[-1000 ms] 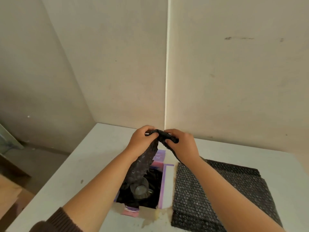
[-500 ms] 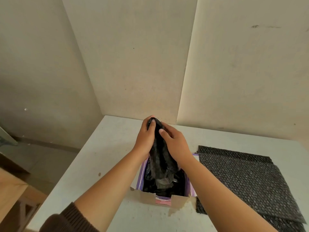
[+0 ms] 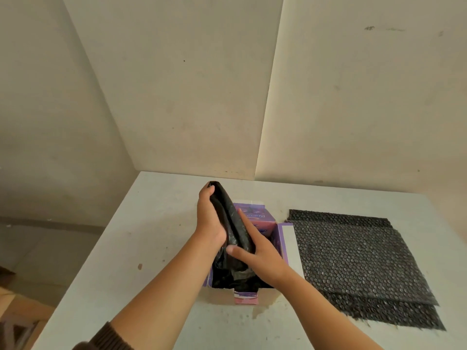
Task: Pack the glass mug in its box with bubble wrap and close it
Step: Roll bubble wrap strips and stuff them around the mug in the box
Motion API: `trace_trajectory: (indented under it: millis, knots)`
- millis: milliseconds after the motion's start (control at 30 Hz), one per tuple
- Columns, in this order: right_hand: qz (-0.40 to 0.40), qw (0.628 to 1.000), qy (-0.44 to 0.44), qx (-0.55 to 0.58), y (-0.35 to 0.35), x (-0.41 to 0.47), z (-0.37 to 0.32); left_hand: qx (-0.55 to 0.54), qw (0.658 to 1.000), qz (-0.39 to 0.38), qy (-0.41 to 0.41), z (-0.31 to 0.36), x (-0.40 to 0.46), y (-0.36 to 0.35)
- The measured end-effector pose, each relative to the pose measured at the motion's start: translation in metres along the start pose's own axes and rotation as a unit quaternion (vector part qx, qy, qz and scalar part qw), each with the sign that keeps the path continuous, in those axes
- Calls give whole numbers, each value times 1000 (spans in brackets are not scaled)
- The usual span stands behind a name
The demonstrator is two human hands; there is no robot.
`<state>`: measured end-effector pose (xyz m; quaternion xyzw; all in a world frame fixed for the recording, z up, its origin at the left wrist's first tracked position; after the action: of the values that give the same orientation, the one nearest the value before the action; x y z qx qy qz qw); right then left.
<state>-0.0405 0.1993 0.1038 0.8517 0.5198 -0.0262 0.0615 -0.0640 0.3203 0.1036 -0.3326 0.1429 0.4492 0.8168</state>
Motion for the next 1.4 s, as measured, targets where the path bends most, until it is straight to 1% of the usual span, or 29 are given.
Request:
trace_trajectory:
  millis: [133,200,267,333,400,433,500,567,633,667,700,733,800,833,900,933,967,1000,1067,1100,1133,1233,1267,1333,1400]
  knots:
    - [57,997,-11,-45,21,-9,8,-58,994,-56,-74,8,11,0]
    - [87,993,-7,-78,31,-10,10,-71,991,-64,-91,7,12,1]
    - [85,992,-10,-97,36,-12,10,-68,991,-46,-108,1,10,1]
    - [58,995,-12,-80,34,-13,11,-37,992,9,-118,-6,8,5]
    - [40,997,-11,-63,29,-15,10,-35,991,48,-120,-12,5,7]
    - [49,995,-1,-84,28,-15,10,-48,990,55,-122,-14,2,6]
    - [92,984,26,-148,33,-13,11,-67,989,52,-125,-18,1,7]
    - [117,978,47,-164,42,-13,12,-29,992,32,-122,-22,1,10]
    - [103,979,40,-170,50,-12,15,96,988,18,-116,-25,3,19]
    - [89,979,36,-177,54,-12,17,186,975,7,-118,-24,5,25]
    - [71,979,34,-188,57,-11,19,284,950,-9,-131,-22,6,30]
    - [53,978,35,-201,58,-10,21,377,913,-25,-156,-18,6,33]
    - [14,973,38,-227,60,-8,24,525,820,-46,-223,-10,3,38]
    - [-4,970,33,-239,61,-7,27,578,775,-61,-249,-9,2,39]
    - [-40,963,14,-266,63,-5,34,666,694,-89,-257,-13,2,47]
    - [-59,956,2,-286,63,-4,38,702,663,-95,-244,-16,2,52]
    - [-78,947,-13,-311,64,-2,42,721,645,-106,-229,-19,1,57]
    - [-96,938,-29,-331,65,-1,46,721,647,-127,-214,-21,0,61]
    - [-128,930,-54,-340,64,3,48,687,679,-179,-188,-24,-5,66]
    - [-145,928,-64,-338,63,4,47,679,683,-194,-186,-24,-6,68]
    - [-163,923,-73,-341,61,6,46,683,675,-200,-195,-24,-7,69]
    - [-213,897,-81,-378,56,12,46,710,625,-209,-248,-21,-8,65]
    - [-226,890,-82,-388,54,13,47,712,618,-218,-252,-21,-9,62]
    - [-249,876,-86,-404,52,16,48,715,611,-244,-235,-24,-11,58]
    - [-272,863,-94,-414,50,17,48,734,586,-267,-215,-29,-11,55]
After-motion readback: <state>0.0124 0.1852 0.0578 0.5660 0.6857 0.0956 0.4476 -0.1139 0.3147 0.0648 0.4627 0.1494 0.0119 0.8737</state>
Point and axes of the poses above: each hand's wrist, its own x-axis towards the middle knuckle, its own y-axis out of the back of the hand, z = x × y, the point moved 6 cm from there along x, towards the middle knuckle, and after that the axes turned 9 degrees about x, right-handed, at the moved point
